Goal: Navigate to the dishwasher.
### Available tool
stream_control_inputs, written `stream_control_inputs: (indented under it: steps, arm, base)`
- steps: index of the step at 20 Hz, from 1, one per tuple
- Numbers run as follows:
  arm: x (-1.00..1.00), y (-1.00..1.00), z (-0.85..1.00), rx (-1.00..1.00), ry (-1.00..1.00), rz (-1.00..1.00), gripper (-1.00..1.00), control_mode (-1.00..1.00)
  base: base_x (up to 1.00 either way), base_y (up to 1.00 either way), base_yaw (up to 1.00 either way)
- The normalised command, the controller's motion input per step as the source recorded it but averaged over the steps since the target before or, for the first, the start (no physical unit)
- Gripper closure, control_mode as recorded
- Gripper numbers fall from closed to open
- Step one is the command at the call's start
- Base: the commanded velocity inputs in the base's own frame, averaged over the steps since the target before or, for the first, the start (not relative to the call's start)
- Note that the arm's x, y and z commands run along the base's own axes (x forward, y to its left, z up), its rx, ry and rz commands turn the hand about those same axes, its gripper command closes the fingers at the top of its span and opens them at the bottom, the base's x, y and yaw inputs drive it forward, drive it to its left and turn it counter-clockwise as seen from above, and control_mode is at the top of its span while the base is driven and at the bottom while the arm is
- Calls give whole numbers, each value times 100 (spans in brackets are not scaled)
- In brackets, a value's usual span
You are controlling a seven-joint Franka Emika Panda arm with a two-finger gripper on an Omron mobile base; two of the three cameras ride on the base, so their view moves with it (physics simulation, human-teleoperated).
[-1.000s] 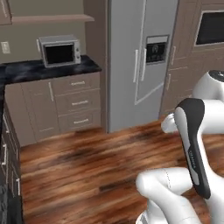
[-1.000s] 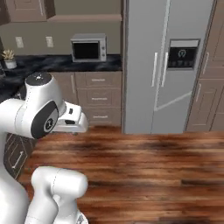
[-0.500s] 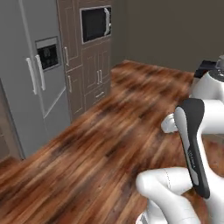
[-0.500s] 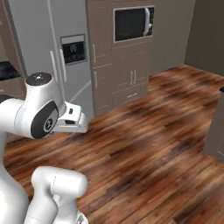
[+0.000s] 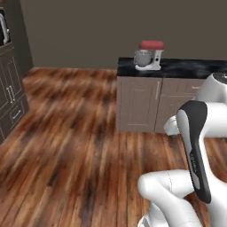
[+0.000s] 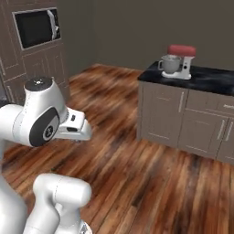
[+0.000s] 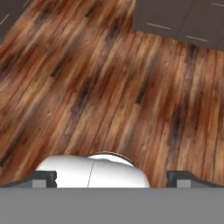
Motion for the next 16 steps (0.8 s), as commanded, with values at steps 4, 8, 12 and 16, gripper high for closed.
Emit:
stream_control_inputs:
  steps: [4, 8, 12, 16]
  arm:
    - [0, 0, 0, 0, 0, 0, -100, 100]
    - [0, 0, 0, 0, 0, 0, -100, 100]
    - [0, 0, 0, 0, 0, 0, -100, 100]
    - [0, 0, 0, 0, 0, 0, -100, 100]
  base:
    - [99, -1, -51]
    - [100, 0, -49]
    - [49, 7, -77]
    - [3, 13, -95]
